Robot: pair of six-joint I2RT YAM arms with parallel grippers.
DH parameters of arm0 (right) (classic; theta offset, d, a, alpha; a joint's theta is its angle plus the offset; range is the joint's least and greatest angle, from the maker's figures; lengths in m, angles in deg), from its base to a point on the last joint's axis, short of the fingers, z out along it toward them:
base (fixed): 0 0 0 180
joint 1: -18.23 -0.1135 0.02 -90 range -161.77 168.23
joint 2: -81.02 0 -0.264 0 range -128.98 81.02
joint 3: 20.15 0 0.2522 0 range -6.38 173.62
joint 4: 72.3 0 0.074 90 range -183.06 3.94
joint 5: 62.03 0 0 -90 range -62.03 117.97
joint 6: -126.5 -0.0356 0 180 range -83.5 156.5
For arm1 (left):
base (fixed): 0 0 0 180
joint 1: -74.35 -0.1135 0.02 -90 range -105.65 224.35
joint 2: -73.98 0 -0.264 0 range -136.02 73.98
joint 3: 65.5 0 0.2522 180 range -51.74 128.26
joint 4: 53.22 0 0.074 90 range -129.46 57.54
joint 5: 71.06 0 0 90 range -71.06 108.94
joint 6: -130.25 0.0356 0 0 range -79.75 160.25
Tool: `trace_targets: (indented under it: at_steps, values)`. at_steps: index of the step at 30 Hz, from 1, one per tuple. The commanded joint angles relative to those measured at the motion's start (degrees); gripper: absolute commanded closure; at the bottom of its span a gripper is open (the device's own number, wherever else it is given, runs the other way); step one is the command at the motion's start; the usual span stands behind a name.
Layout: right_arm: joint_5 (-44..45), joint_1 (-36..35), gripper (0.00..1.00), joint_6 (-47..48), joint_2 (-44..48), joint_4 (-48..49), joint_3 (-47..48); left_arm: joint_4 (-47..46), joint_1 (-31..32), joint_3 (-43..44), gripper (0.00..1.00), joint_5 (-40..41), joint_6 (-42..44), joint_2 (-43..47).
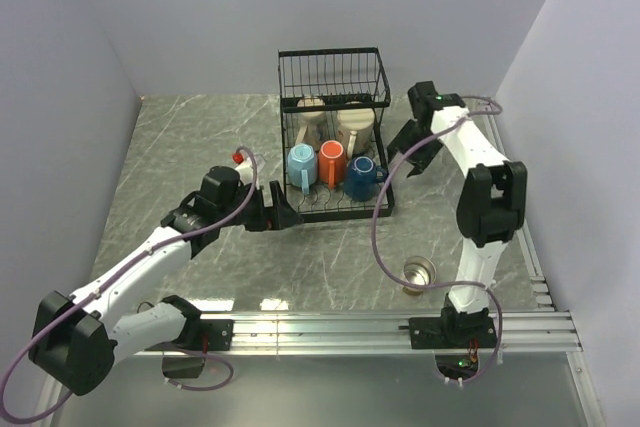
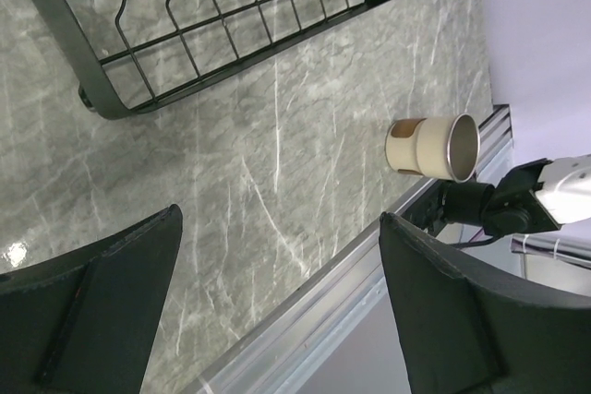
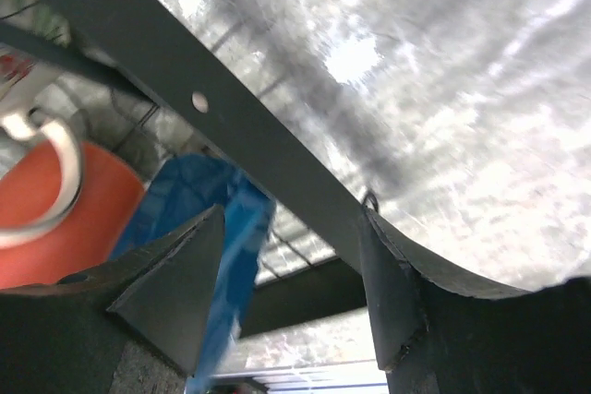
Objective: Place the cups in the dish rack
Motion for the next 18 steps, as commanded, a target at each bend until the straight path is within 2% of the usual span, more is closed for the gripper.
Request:
trace_targets:
  at_steps: [1, 9, 13, 18]
  values:
    - [3.59, 2.64, 0.33, 1.15, 8.01, 0.07, -0.32, 1.95, -0.14, 4.04, 0.08, -1.51, 3.07, -1.05]
    - [4.75, 6.77, 0.32, 3.96, 18.56, -0.55, -4.89, 4.76, 2.05, 10.72, 0.08, -1.25, 4.14, -4.91]
    - [2.99, 8.00, 0.32, 4.93, 25.32, 0.58, -11.02, 6.96, 10.91, 15.81, 0.08, 5.14, 3.70, -8.25]
    - [-0.70, 7.91, 0.32, 6.33, 38.50, 2.08, -18.50, 7.49, 21.89, 21.88, 0.09, 9.99, 0.28, -15.10]
